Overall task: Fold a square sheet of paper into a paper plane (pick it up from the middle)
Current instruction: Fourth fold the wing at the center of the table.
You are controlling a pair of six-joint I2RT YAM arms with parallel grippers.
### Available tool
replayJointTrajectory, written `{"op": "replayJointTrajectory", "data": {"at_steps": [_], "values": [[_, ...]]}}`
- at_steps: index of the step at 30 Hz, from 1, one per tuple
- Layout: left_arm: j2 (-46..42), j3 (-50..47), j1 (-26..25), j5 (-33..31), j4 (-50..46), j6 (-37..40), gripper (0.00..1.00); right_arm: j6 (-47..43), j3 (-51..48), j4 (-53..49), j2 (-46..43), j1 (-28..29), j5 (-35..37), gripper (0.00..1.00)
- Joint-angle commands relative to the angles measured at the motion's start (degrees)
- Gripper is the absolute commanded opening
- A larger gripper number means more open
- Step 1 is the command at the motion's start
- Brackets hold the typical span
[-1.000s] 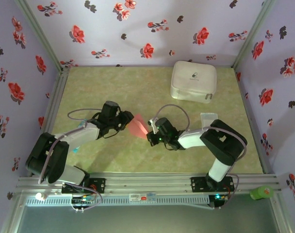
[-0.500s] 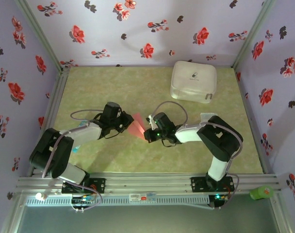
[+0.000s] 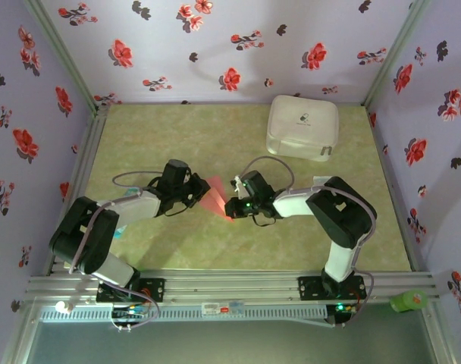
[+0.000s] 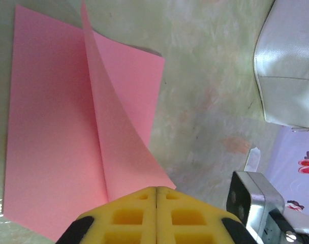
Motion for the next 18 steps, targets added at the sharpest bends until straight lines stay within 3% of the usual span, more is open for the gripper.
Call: {"op": "replayJointTrajectory", "data": {"at_steps": [1, 8, 18], "values": [[1.6, -0.3, 0.4, 1.1, 1.3, 0.3, 0.07, 2.0, -1.8, 1.6, -0.3, -0.6, -0.3, 0.06], [3.2, 0.4, 0.3, 2.3, 2.9, 0.1, 0.06, 4.7, -7.5, 12.8, -2.7, -1.7, -2.1, 0.05], [4.8, 1.8, -0.6, 4.1, 5.1, 0.8, 0.05, 7.1, -8.0, 14.8, -1.0, -3.3, -4.5, 0.04]]}}
